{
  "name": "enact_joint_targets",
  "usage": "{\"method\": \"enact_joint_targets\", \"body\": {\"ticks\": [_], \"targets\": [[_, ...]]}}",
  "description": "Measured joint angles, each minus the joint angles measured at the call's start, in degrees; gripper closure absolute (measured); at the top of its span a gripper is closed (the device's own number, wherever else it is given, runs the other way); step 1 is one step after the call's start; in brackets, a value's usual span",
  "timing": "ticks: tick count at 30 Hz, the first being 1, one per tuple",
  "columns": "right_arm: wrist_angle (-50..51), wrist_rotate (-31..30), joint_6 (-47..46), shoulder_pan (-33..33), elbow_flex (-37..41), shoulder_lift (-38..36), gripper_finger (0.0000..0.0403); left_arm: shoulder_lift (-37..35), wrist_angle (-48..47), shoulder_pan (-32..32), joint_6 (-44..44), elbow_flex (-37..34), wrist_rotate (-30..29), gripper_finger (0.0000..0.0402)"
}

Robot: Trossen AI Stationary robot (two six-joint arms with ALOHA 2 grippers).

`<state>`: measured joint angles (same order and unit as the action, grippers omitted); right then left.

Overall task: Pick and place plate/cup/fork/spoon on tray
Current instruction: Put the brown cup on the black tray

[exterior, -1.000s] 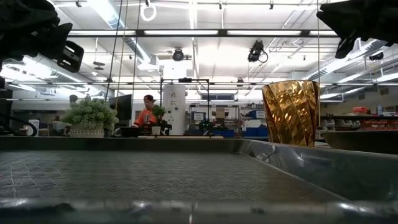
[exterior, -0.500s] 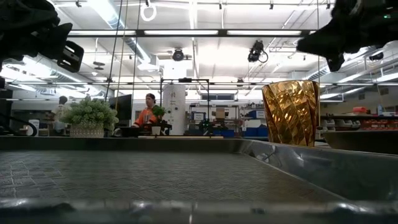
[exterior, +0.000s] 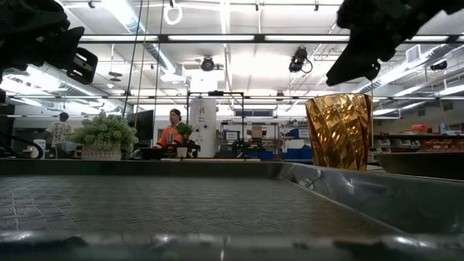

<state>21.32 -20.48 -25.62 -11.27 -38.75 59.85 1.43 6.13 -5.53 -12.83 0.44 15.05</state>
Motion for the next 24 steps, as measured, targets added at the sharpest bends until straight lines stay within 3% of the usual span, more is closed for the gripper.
{"method": "enact_joint_targets", "body": {"ticks": [4, 13, 24], "targets": [[7.84, 5.4, 1.34, 3.15, -6.48, 5.45, 0.0251, 0.0, 0.0, 0.0, 0.0, -0.01, 0.0, 0.0292], [26.26, 11.41, 11.1, 7.9, -20.99, 16.07, 0.0256, 0.04, 0.0, 0.0, 0.01, -0.02, 0.0, 0.0292], [39.0, 17.65, 17.26, 11.33, -32.33, 28.14, 0.0257, 0.04, 0.0, -0.01, 0.02, -0.02, 0.0, 0.0292]]}}
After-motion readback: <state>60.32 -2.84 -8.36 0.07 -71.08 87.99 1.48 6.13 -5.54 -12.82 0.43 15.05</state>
